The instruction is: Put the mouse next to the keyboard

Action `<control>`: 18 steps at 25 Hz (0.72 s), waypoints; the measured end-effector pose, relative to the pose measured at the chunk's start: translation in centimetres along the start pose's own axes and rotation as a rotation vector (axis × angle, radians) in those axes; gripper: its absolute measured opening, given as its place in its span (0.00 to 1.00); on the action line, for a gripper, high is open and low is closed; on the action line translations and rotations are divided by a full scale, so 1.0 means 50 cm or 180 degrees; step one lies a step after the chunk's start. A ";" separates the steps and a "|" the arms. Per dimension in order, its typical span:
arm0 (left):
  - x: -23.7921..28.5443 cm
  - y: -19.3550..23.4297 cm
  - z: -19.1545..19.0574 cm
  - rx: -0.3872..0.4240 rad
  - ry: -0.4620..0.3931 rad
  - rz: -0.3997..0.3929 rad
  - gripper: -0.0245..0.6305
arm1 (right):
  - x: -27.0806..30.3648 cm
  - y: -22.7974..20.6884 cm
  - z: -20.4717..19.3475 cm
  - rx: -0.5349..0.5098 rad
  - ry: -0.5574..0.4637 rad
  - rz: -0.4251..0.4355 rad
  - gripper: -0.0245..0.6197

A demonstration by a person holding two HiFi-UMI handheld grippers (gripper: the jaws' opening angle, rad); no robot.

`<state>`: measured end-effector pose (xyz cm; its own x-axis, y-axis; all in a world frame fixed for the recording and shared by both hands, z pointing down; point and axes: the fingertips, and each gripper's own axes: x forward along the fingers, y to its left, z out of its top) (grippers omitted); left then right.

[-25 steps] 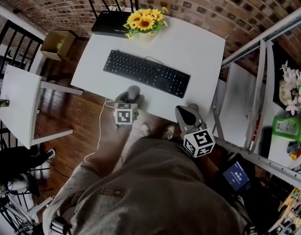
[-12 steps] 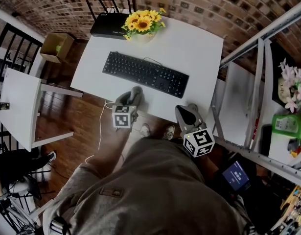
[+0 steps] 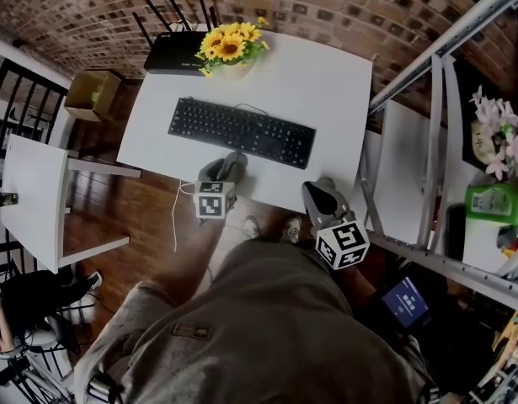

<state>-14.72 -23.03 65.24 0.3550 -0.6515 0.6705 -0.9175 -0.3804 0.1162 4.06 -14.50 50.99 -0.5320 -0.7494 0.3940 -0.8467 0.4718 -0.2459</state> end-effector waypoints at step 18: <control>0.036 -0.033 -0.052 0.0520 0.0473 -0.0230 0.48 | -0.001 -0.007 0.004 0.0021 -0.0038 -0.0005 0.06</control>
<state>-13.04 -21.88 68.15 0.3774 -0.5195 0.7666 -0.8452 -0.5316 0.0558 4.37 -14.73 50.86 -0.5306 -0.7557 0.3838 -0.8476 0.4674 -0.2513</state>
